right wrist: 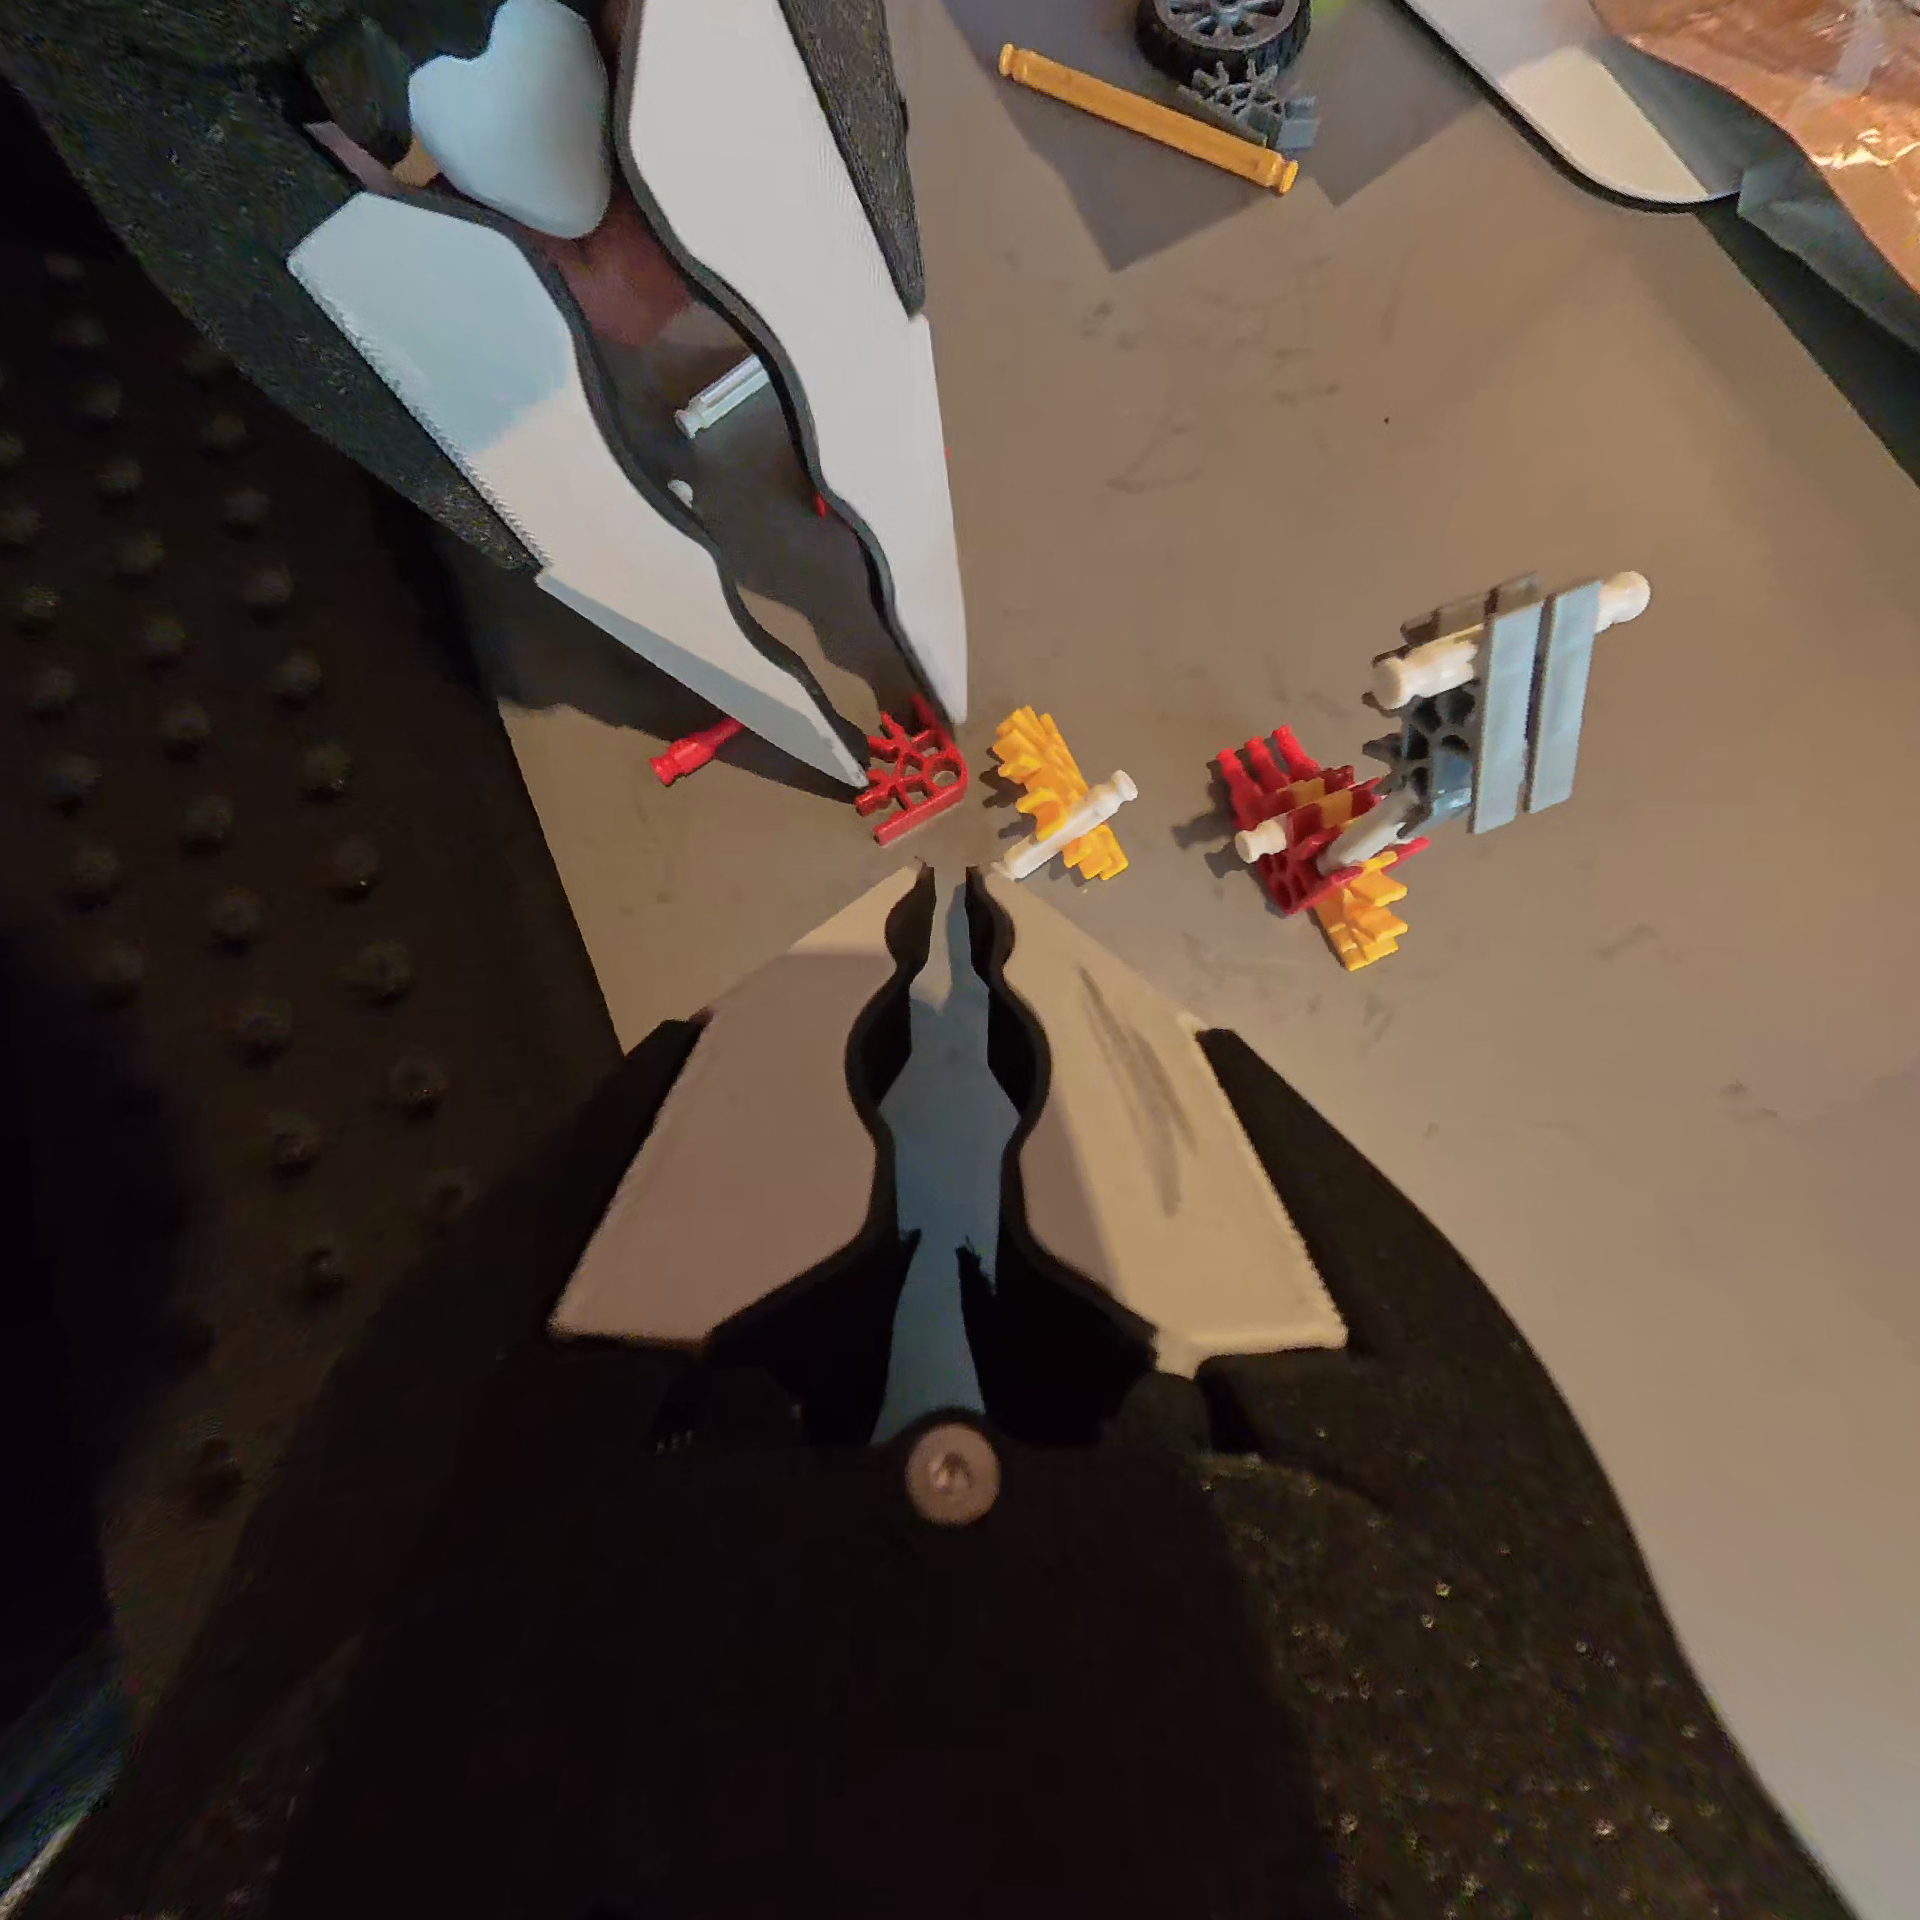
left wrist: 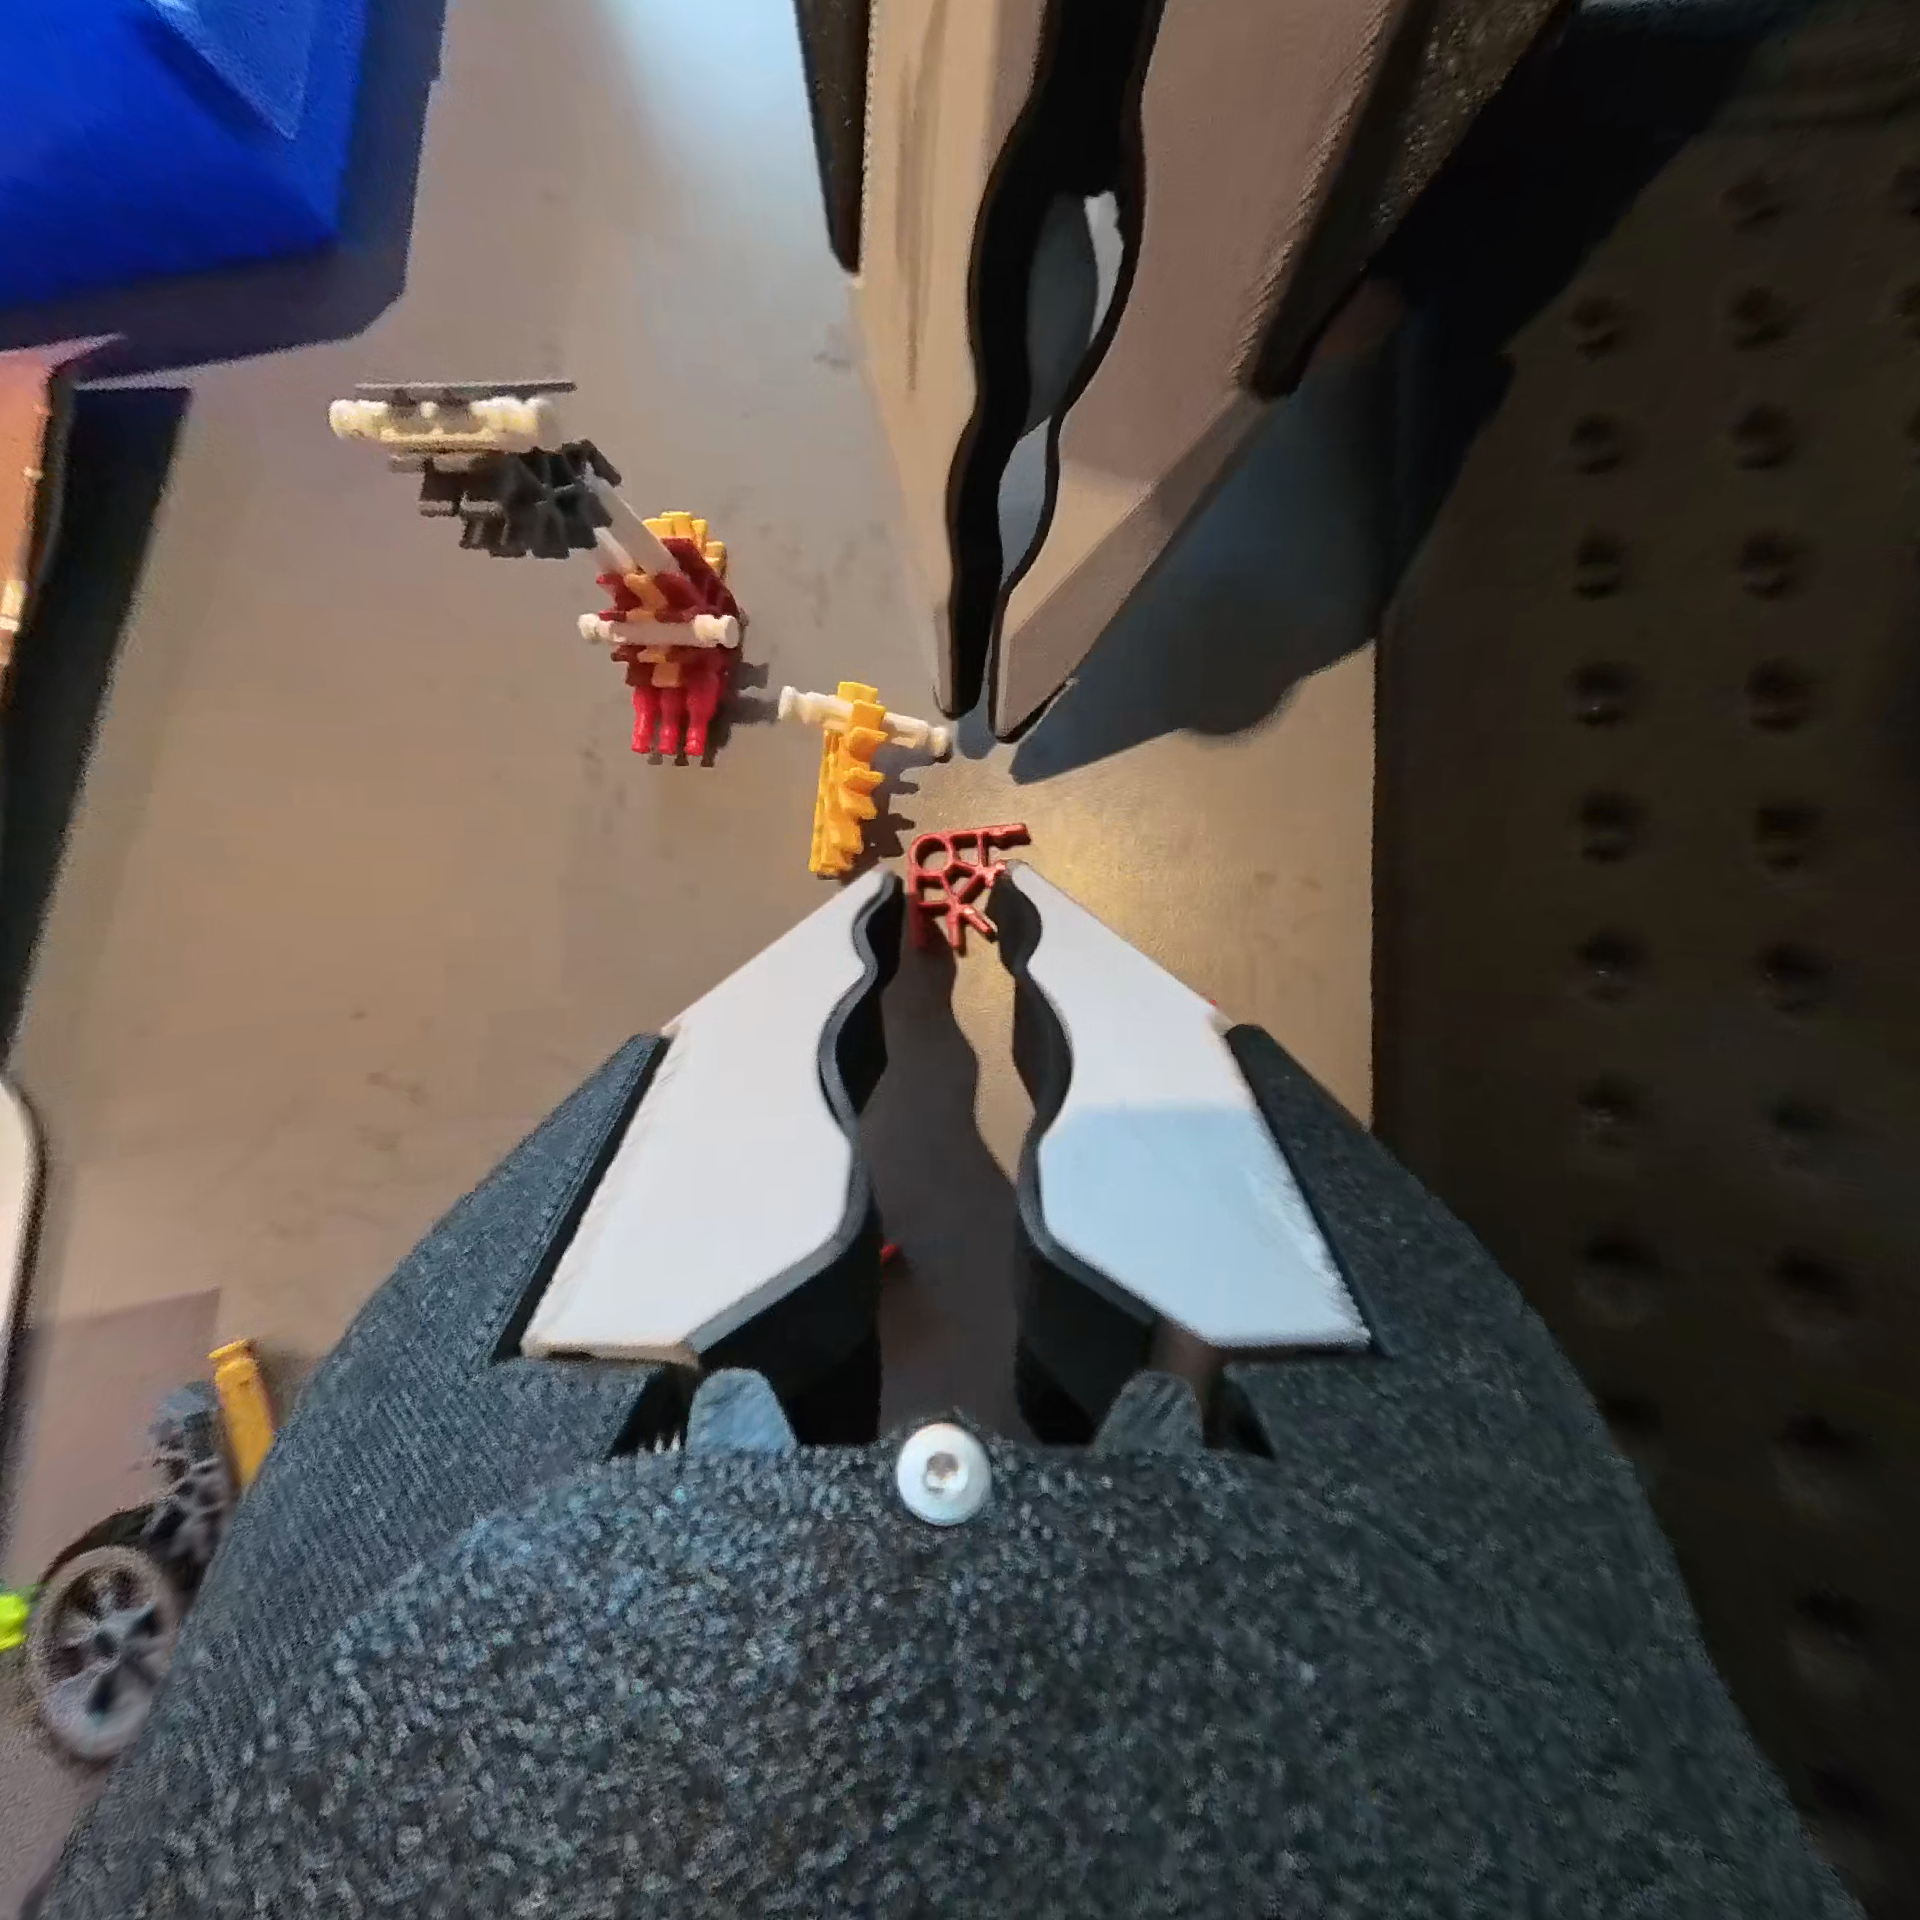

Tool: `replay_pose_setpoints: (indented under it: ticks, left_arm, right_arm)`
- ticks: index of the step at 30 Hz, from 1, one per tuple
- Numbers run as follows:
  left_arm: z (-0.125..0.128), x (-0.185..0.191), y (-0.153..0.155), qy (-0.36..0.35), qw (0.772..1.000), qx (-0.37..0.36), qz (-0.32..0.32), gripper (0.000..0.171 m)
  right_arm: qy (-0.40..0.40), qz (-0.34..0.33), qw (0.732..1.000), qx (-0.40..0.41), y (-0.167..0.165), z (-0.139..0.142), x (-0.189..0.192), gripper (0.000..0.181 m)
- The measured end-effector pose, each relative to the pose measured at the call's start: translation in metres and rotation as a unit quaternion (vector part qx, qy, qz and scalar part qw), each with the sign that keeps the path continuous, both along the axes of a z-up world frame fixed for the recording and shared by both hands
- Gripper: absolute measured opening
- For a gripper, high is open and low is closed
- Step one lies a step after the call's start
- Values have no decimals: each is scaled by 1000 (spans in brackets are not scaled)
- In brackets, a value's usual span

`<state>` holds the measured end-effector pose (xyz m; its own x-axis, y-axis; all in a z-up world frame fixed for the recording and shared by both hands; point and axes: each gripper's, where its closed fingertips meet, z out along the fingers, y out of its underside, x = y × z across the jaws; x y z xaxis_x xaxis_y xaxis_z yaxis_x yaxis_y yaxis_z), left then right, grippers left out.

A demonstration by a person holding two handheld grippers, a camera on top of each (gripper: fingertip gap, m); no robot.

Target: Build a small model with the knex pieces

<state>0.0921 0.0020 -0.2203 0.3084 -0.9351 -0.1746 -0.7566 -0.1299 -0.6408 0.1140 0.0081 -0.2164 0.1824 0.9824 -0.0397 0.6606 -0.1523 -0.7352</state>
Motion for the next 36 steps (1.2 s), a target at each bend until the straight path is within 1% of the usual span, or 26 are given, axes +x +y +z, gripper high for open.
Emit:
replay_pose_setpoints:
  ticks: [1, 3, 5, 7, 10, 11, 17, 22, 25, 26, 28, 30, 32, 34, 36]
  left_arm:
    - [0, 1, -1, -10, 1000, -13, 0, 15]
    - [0, 1, -1, -24, 999, -23, 3, 17]
    - [0, 2, -5, -31, 999, -37, -3, 34]
    - [-1, -2, -1, -19, 1000, -21, 4, 40]
    - [-2, -2, -4, -26, 999, -39, -2, 35]
    - [-5, -3, -5, -20, 999, -40, -6, 27]
    - [-6, 1, -5, -26, 999, -27, -10, 16]
    - [-5, 4, -4, -32, 999, -15, -15, 15]
    - [-2, 11, -9, -54, 998, -37, -24, 15]
    - [1, 13, -11, -67, 996, -52, -25, 15]
    - [13, 19, -15, -118, 988, -97, -24, 15]
    - [26, 24, -18, -177, 971, -159, -25, 15]
    - [37, 25, -19, -219, 953, -208, -26, 15]
    - [44, 26, -21, -249, 934, -254, -30, 15]
    - [53, 29, -25, -284, 908, -305, -38, 15]
  right_arm:
    - [1, 1, 1000, -1, -1, 0, 1, 6]
    - [1, 7, 1000, -1, -3, 0, 3, 6]
    - [0, 13, 1000, 6, -4, 0, 4, 6]
    - [-2, 20, 1000, 12, -7, 0, 3, 6]
    - [-5, 29, 999, 17, -10, -1, 2, 6]
    - [-7, 28, 999, 20, -9, -2, 2, 6]
    - [-3, 31, 999, 23, -9, -1, 2, 6]
    - [-17, 43, 997, 66, -9, -2, 2, 11]
    - [-12, 50, 994, 93, -9, 3, 4, 16]
    - [-5, 50, 992, 115, -7, 8, 4, 18]
    - [5, 79, 980, 182, -12, 19, 6, 23]
    - [8, 98, 965, 244, -16, 28, 8, 23]
    - [12, 105, 946, 305, -16, 39, 10, 24]
    - [10, 120, 931, 344, -19, 44, 11, 26]
    - [6, 132, 923, 362, -22, 46, 11, 21]
